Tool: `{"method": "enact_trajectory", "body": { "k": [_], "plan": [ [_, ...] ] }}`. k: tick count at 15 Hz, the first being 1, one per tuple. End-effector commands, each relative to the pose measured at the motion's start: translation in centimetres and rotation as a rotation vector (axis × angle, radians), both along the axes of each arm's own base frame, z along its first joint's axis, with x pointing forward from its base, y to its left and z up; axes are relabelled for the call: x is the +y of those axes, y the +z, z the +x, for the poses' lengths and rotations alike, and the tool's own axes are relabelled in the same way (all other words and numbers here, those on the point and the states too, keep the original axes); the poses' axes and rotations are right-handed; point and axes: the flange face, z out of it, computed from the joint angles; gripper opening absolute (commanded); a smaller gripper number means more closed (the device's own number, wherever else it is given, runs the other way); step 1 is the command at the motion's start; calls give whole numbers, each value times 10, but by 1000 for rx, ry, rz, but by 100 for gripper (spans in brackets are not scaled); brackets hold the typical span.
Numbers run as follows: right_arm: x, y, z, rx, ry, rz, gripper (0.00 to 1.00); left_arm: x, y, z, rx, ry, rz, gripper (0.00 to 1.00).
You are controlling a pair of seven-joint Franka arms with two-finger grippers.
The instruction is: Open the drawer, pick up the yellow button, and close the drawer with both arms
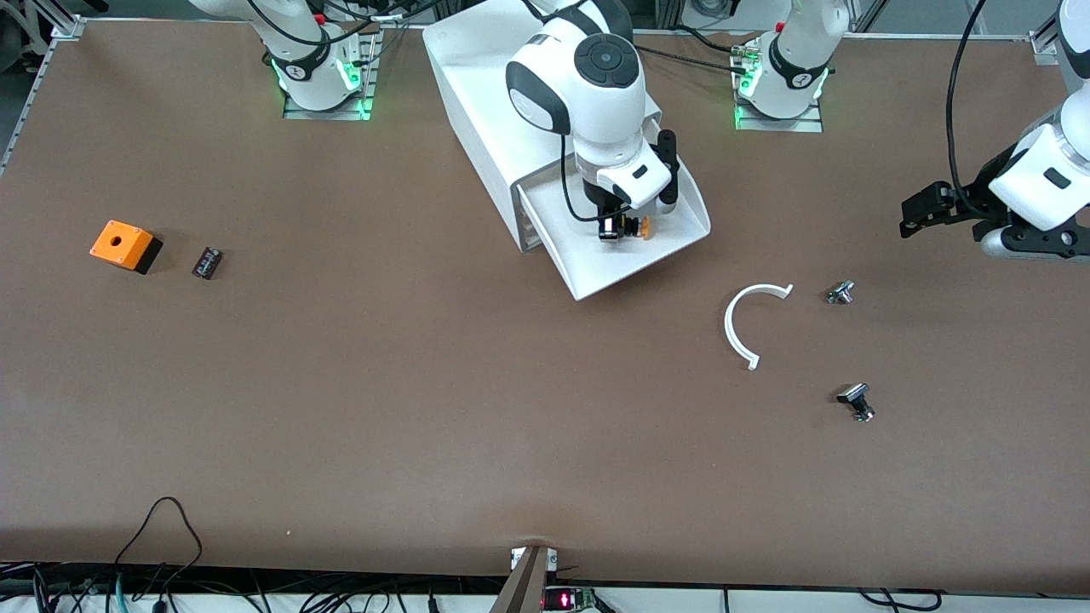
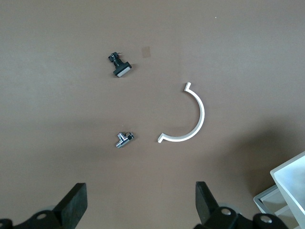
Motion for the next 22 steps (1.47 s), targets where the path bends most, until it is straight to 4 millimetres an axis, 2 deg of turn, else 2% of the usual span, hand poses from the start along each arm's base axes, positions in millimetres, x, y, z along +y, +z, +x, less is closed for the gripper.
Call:
{"method": "enact_trajectory", "body": {
  "k": [1,3,4,6,9,11,13,14,17,19,21,22],
  "plan": [
    [2,26,-2,-34,-18,16,31,1,4,1,8,-4,22,100],
    [-3,49,-1,-49,-52,39,31,0,5,0,19,-6,22,100],
    [-7,54,2,-56,-71,40,31,0,7,0,16,-6,22,100],
    [-25,84,12,-83,-113,63,31,0,4,1,27,-7,21,100],
    [-78,110,46,-86,-220,82,31,2,-11,6,53,-9,20,100],
    [-123,110,77,-72,-287,71,31,2,-20,8,66,-13,19,100],
    [-160,94,95,-40,-356,39,31,4,-27,9,80,-16,16,100],
    [-178,79,104,-24,-387,17,31,4,-34,11,98,-16,15,100],
    [-243,38,134,2,-584,-18,31,2,-37,6,137,6,-5,100],
    [-280,9,145,47,-733,-53,31,-5,-49,11,159,98,-48,100],
    [-320,-22,151,85,-853,-87,31,-29,-68,19,154,184,-48,100],
    [-341,-27,152,96,-890,-88,32,-44,-77,21,141,220,-46,100]
  ]
}}
